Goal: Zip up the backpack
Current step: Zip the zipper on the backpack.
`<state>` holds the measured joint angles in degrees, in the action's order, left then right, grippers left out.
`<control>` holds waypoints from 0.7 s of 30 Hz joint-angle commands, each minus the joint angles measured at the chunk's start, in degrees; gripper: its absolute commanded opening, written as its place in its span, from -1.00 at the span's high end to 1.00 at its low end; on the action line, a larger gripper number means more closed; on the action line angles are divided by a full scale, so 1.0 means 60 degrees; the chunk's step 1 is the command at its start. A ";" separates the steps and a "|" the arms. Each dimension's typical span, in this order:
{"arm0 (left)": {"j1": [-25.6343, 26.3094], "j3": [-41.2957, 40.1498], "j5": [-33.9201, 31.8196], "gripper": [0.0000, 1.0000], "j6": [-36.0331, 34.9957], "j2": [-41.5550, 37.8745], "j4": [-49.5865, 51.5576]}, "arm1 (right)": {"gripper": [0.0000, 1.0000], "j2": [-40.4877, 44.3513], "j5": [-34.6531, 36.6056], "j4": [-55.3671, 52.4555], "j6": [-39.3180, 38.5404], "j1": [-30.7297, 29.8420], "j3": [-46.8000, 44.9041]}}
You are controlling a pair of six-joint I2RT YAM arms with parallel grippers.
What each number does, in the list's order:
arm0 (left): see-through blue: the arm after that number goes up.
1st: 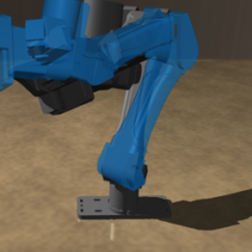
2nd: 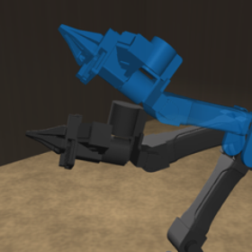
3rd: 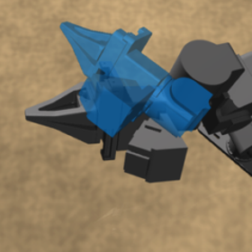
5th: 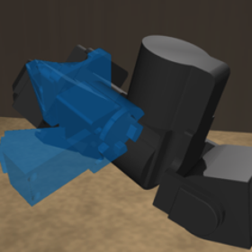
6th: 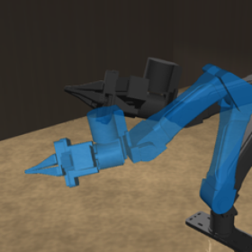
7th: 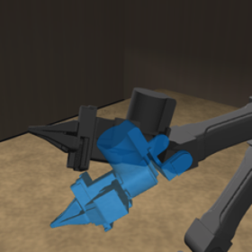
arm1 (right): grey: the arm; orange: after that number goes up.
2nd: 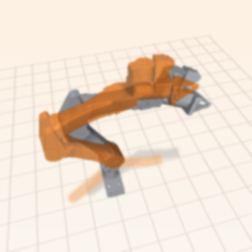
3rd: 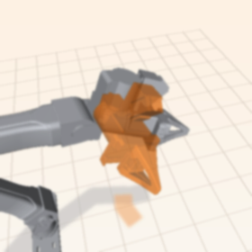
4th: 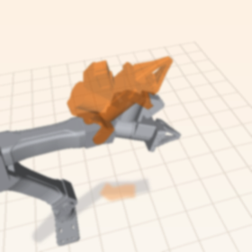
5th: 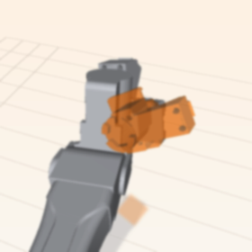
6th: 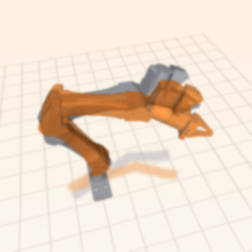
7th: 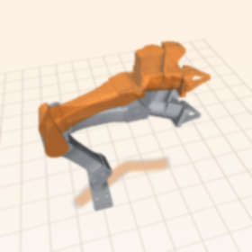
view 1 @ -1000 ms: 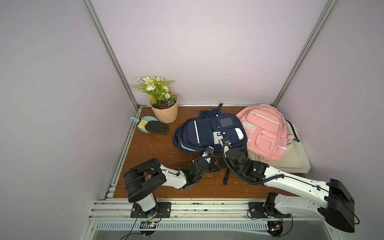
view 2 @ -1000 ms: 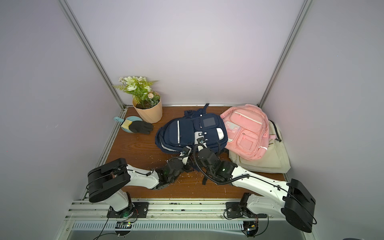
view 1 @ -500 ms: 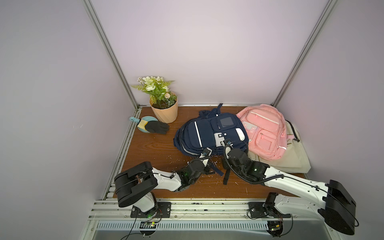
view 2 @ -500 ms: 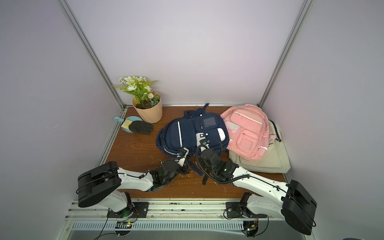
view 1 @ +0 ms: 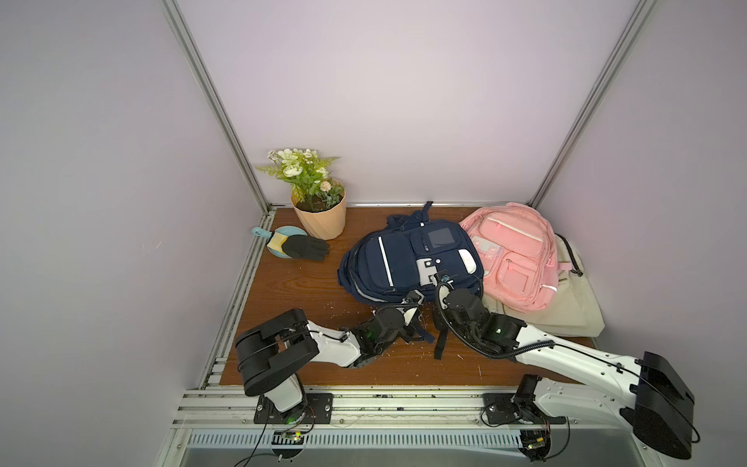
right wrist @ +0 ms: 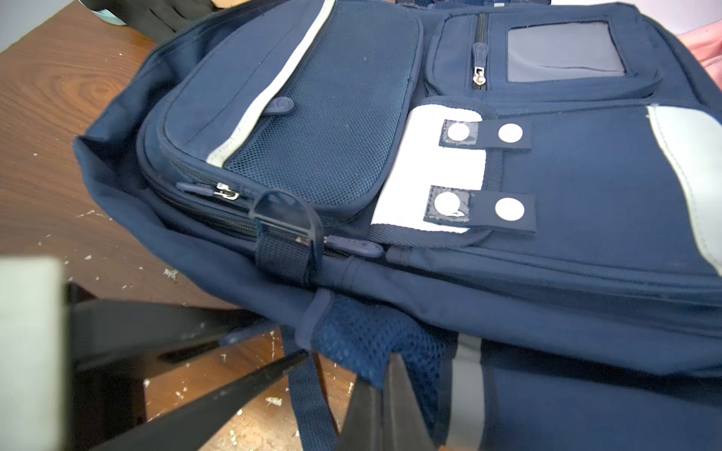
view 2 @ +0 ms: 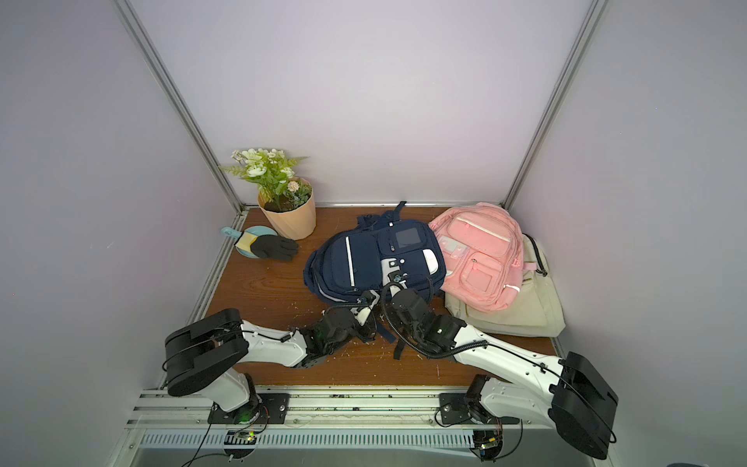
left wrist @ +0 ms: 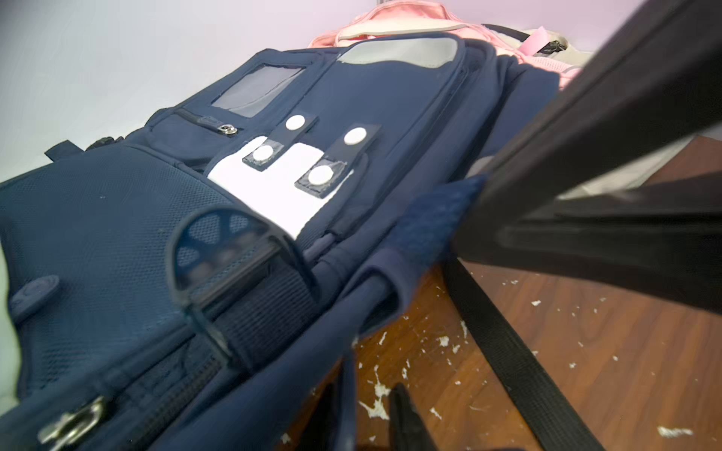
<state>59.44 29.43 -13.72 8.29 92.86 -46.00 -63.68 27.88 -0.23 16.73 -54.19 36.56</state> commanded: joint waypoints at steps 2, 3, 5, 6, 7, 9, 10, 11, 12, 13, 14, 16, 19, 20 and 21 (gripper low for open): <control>-0.0470 0.0097 0.0047 0.36 -0.0051 -0.0003 -0.0003 | 1.00 0.0416 -0.0110 0.0648 -0.0019 -0.0064 0.0162; -0.0542 0.0038 0.0101 0.33 -0.0062 -0.0043 -0.0058 | 1.00 0.0425 -0.0101 0.0637 -0.0029 -0.0064 0.0162; -0.0601 -0.0027 0.0192 0.30 -0.0123 -0.0110 -0.0110 | 1.00 0.0447 -0.0111 0.0630 -0.0023 -0.0070 0.0148; -0.0596 -0.0013 0.0331 0.28 -0.0164 -0.0121 -0.0114 | 1.00 0.0446 -0.0148 0.0640 -0.0011 -0.0079 0.0133; -0.0593 0.0038 0.0490 0.28 -0.0181 -0.0104 -0.0116 | 1.00 0.0422 -0.0171 0.0661 0.0002 -0.0079 0.0131; -0.0580 0.0144 0.0736 0.27 -0.0181 -0.0018 -0.0119 | 1.00 0.0404 -0.0207 0.0721 0.0002 -0.0077 0.0129; -0.0561 0.0197 0.0784 0.27 -0.0181 0.0031 -0.0164 | 1.00 0.0389 -0.0230 0.0758 0.0013 -0.0093 0.0133; -0.0536 0.0215 0.0800 0.27 -0.0181 0.0062 -0.0225 | 1.00 0.0374 -0.0250 0.0772 0.0012 -0.0094 0.0137; -0.0531 0.0251 0.0797 0.26 -0.0181 0.0103 -0.0292 | 1.00 0.0343 -0.0256 0.0812 0.0036 -0.0107 0.0151; -0.0510 0.0290 0.0743 0.25 -0.0181 0.0148 -0.0319 | 1.00 0.0323 -0.0252 0.0819 0.0052 -0.0116 0.0148; -0.0491 0.0334 0.0671 0.24 -0.0181 0.0185 -0.0326 | 1.00 0.0308 -0.0279 0.0829 0.0057 -0.0123 0.0162; -0.0500 0.0410 0.0579 0.21 -0.0163 0.0247 -0.0428 | 1.00 0.0259 -0.0311 0.0871 0.0073 -0.0163 0.0162; -0.0497 0.0562 0.0516 0.18 -0.0069 0.0388 -0.0580 | 1.00 0.0187 -0.0310 0.0909 0.0091 -0.0225 0.0175; -0.0492 0.0622 0.0484 0.17 -0.0023 0.0463 -0.0590 | 1.00 0.0162 -0.0296 0.0914 0.0094 -0.0251 0.0177; -0.0488 0.0659 0.0455 0.17 0.0008 0.0527 -0.0670 | 1.00 0.0154 -0.0289 0.0911 0.0108 -0.0268 0.0189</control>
<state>56.60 31.18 -10.22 8.25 94.85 -46.54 -63.35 26.94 0.40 16.84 -54.81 36.56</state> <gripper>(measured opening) 0.413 0.048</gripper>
